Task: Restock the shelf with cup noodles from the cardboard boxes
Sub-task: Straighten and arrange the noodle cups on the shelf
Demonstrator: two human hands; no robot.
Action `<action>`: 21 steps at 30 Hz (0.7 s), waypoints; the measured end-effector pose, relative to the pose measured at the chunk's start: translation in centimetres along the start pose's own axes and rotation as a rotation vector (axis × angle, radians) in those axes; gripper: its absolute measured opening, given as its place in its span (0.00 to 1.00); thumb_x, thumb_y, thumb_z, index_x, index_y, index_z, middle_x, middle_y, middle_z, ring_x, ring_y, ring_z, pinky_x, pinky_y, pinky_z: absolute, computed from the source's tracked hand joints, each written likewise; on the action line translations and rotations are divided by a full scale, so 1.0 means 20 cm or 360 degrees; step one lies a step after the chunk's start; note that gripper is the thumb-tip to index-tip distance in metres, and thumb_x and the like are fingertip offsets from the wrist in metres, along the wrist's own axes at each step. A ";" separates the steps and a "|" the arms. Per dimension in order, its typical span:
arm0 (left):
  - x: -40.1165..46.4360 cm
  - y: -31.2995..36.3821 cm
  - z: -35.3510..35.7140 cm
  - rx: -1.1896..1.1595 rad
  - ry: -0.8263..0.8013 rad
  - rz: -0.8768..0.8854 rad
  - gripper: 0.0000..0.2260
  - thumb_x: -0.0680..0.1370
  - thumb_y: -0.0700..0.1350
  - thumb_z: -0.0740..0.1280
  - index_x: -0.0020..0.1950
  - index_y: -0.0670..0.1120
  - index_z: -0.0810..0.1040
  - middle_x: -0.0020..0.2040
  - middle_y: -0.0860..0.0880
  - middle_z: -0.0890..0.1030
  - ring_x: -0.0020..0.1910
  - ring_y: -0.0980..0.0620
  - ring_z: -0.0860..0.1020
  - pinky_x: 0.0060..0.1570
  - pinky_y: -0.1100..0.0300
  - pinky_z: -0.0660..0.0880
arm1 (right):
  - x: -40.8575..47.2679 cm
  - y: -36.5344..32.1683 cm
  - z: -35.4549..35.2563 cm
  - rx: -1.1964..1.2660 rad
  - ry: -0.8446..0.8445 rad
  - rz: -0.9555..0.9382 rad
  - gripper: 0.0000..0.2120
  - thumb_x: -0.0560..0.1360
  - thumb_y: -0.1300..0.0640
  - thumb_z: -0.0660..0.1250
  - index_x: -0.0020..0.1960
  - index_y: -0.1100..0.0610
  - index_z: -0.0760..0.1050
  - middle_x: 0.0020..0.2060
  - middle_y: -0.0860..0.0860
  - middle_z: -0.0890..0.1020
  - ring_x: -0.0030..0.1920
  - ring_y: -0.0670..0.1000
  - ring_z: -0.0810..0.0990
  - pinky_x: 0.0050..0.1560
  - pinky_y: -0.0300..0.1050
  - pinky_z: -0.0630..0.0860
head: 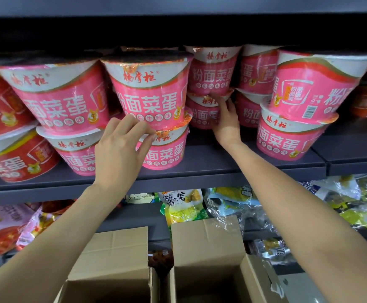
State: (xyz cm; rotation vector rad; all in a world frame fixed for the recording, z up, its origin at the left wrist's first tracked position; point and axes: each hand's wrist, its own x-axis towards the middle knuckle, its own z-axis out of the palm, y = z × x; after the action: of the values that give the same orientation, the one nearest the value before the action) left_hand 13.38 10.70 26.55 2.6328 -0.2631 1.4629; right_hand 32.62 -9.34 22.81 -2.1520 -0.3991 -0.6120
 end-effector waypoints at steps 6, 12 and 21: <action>-0.01 0.03 -0.02 -0.0005 -0.0069 -0.0093 0.04 0.77 0.43 0.68 0.47 0.43 0.79 0.43 0.47 0.77 0.42 0.46 0.72 0.33 0.58 0.67 | -0.15 -0.13 -0.12 0.0103 -0.0162 -0.0130 0.34 0.73 0.69 0.65 0.75 0.50 0.60 0.73 0.61 0.59 0.71 0.60 0.65 0.68 0.47 0.68; -0.10 0.38 -0.09 -0.0445 0.0028 -0.0325 0.12 0.74 0.38 0.66 0.58 0.43 0.76 0.52 0.46 0.77 0.50 0.48 0.74 0.49 0.63 0.67 | -0.60 -0.17 -0.62 0.0057 0.0357 -0.0427 0.12 0.76 0.63 0.63 0.58 0.58 0.78 0.55 0.49 0.80 0.57 0.47 0.77 0.59 0.38 0.71; 0.30 1.09 0.36 -0.1836 -0.0884 -0.1196 0.34 0.75 0.37 0.68 0.77 0.46 0.55 0.72 0.49 0.65 0.69 0.52 0.66 0.60 0.65 0.67 | -0.46 0.19 -1.11 0.0635 0.0275 0.0699 0.28 0.75 0.65 0.60 0.74 0.53 0.61 0.71 0.54 0.66 0.64 0.46 0.67 0.59 0.39 0.64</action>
State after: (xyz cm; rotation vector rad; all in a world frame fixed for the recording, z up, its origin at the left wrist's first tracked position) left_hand 17.90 -12.48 28.20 1.7344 -0.0806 0.1601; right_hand 20.49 -29.93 26.97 -1.7117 0.0498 -0.4195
